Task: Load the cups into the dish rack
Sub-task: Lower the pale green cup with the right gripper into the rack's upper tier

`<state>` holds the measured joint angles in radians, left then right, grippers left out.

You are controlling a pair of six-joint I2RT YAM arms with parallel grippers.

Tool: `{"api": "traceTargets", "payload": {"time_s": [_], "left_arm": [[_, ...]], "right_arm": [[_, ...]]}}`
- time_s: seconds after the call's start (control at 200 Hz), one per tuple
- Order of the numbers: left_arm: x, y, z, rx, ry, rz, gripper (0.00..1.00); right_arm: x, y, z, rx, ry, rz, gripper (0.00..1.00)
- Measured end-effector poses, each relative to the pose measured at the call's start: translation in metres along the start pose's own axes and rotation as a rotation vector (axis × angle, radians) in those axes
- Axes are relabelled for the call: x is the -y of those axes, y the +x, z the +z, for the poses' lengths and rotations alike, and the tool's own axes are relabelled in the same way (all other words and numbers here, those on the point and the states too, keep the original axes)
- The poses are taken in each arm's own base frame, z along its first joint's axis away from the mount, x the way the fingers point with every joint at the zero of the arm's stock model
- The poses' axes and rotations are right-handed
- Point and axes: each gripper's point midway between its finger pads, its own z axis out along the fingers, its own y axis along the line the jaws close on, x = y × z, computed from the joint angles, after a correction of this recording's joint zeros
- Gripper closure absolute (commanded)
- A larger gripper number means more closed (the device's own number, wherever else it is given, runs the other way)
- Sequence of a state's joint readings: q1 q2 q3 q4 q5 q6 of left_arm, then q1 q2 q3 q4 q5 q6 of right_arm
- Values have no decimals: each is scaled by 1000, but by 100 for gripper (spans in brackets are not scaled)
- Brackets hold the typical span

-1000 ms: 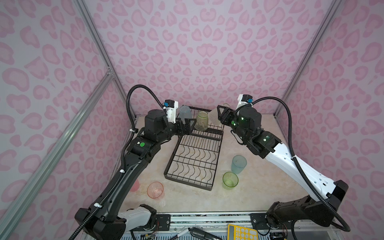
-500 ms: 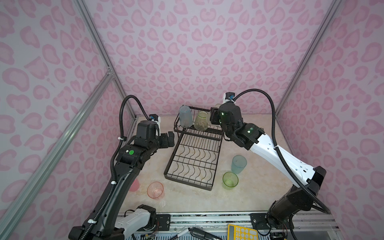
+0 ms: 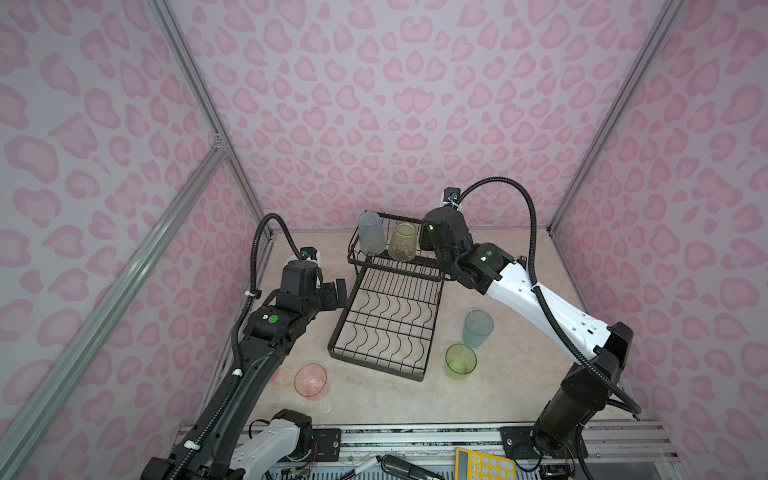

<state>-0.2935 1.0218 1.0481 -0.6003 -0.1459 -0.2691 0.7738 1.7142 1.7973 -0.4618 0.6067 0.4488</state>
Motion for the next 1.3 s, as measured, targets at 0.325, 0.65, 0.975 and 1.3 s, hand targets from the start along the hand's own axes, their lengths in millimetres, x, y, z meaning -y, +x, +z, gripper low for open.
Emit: {"api": "traceTargets", "payload": {"time_s": [0.325, 0.65, 0.975, 1.3], "left_arm": [[3, -3, 2, 18, 21, -6, 1], [5, -2, 3, 11, 34, -5, 1], [7, -3, 3, 15, 40, -6, 1], [8, -3, 5, 14, 46, -6, 1]], "right_arm": [[1, 15, 19, -23, 28, -19, 48], [-1, 25, 31, -28, 55, -50, 48], [-1, 36, 44, -29, 86, -80, 47], [3, 47, 54, -51, 98, -75, 45]]}}
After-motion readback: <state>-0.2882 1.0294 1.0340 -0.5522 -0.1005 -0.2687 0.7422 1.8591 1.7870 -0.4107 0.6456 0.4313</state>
